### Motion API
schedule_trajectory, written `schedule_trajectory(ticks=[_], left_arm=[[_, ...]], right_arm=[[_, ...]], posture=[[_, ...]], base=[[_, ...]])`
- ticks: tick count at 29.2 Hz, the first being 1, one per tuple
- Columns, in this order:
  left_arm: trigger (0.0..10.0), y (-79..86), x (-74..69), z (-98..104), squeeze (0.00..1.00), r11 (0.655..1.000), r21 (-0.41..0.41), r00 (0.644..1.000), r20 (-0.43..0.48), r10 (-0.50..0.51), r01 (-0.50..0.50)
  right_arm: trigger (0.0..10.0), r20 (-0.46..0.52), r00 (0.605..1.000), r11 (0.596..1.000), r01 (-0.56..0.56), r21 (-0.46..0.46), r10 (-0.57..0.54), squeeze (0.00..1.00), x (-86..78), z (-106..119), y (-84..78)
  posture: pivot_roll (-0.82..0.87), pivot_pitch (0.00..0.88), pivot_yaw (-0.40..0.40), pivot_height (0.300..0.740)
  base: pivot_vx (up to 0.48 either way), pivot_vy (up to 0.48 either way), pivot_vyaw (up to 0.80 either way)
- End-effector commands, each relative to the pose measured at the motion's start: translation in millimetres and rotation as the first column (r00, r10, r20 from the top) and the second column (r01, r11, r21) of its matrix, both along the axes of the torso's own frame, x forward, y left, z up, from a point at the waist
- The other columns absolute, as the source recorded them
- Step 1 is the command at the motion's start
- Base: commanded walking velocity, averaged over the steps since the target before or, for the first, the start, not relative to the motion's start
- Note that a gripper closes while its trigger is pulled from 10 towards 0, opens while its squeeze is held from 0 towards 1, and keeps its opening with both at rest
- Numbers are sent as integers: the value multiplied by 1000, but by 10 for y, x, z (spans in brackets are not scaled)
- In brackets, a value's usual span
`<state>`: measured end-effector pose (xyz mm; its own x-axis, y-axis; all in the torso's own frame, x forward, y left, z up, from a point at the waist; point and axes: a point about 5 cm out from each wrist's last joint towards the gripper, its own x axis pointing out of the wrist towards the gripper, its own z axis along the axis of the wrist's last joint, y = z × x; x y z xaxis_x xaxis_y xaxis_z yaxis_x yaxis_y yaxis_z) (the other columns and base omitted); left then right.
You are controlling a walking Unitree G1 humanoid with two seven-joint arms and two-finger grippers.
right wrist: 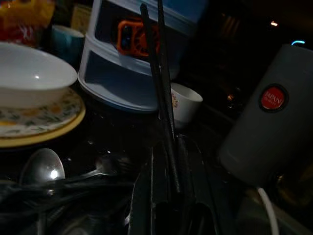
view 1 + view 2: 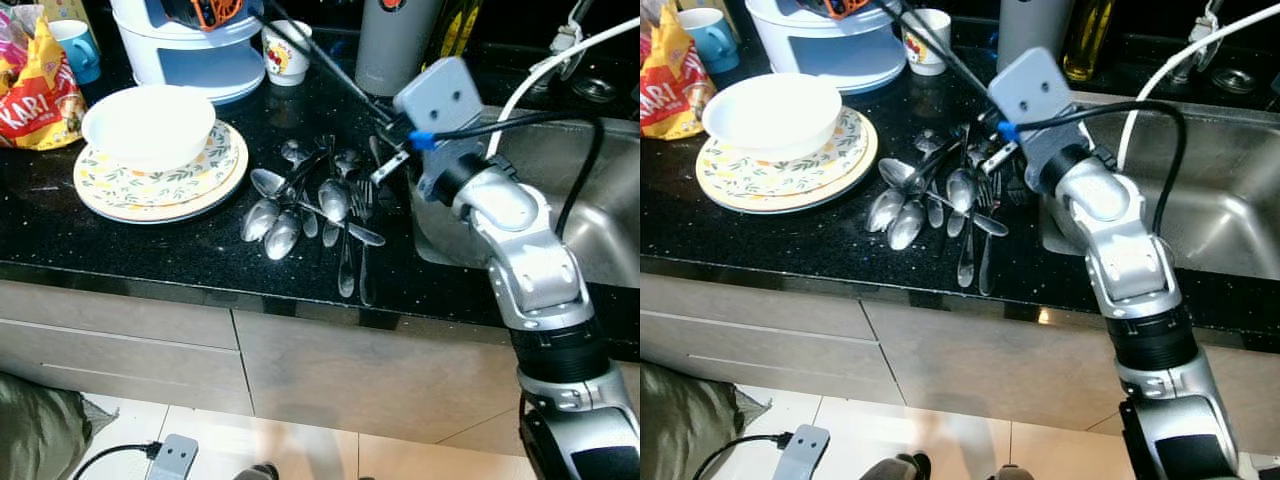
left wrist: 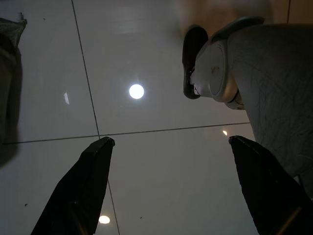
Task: Kitchen organization
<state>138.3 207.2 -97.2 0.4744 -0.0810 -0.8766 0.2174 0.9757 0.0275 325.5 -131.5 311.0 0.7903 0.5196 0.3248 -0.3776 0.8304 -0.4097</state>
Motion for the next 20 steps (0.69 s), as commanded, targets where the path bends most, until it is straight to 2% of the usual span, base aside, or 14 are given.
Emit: schedule_trajectory(ticks=[1,2,3,4,5,6,7,8,9,20], left_arm=[[10000,-48,-88,-40,0,1000,-15,999,-34,-8,7],[10000,-48,-88,-40,0,1000,-15,999,-34,-8,7],[10000,-49,-91,-41,0,1000,-15,999,-35,-9,9],[10000,-50,-93,-42,0,1000,-16,999,-36,-10,10],[10000,-50,-94,-42,0,1000,-16,999,-37,-11,10],[10000,-51,-94,-43,0,1000,-16,999,-37,-11,11],[10000,-52,-94,-43,0,1000,-16,999,-38,-12,11],[10000,-55,-94,-43,0,1000,-16,999,-38,-12,11],[10000,-57,-92,-43,0,1000,-17,999,-38,-12,12],[10000,-61,-89,-43,0,1000,-15,999,-39,-14,13]], right_arm=[[118,0,999,994,-33,101,33,0,-36,-6,-81],[118,0,999,994,-33,101,33,0,-36,-6,-81],[3294,-1,999,988,-43,146,44,0,-47,-3,-99],[7098,-9,998,983,-54,177,56,0,-58,-9,-109],[7098,-14,998,979,-61,194,65,0,-64,-16,-115],[7569,-28,997,975,-70,209,77,0,-64,-29,-113],[6941,-44,995,971,-74,228,87,0,-62,-46,-112],[7020,-70,993,964,-71,257,92,0,-55,-78,-119],[8667,-77,993,964,-65,258,88,0,-50,-99,-128],[8784,-147,989,973,37,228,-4,0,4,-182,-279]], posture=[[28,117,-35,740],[28,117,-35,740],[24,118,-34,740],[23,121,-33,740],[23,121,-33,740],[21,121,-32,740],[21,121,-32,740],[21,121,-32,740],[20,123,-29,740],[11,126,-26,740]], base=[[0,0,0],[0,0,0],[0,0,0],[0,0,-431],[0,0,-431],[0,0,-756],[0,0,-800],[0,0,-800],[0,0,-800],[0,0,-800]])
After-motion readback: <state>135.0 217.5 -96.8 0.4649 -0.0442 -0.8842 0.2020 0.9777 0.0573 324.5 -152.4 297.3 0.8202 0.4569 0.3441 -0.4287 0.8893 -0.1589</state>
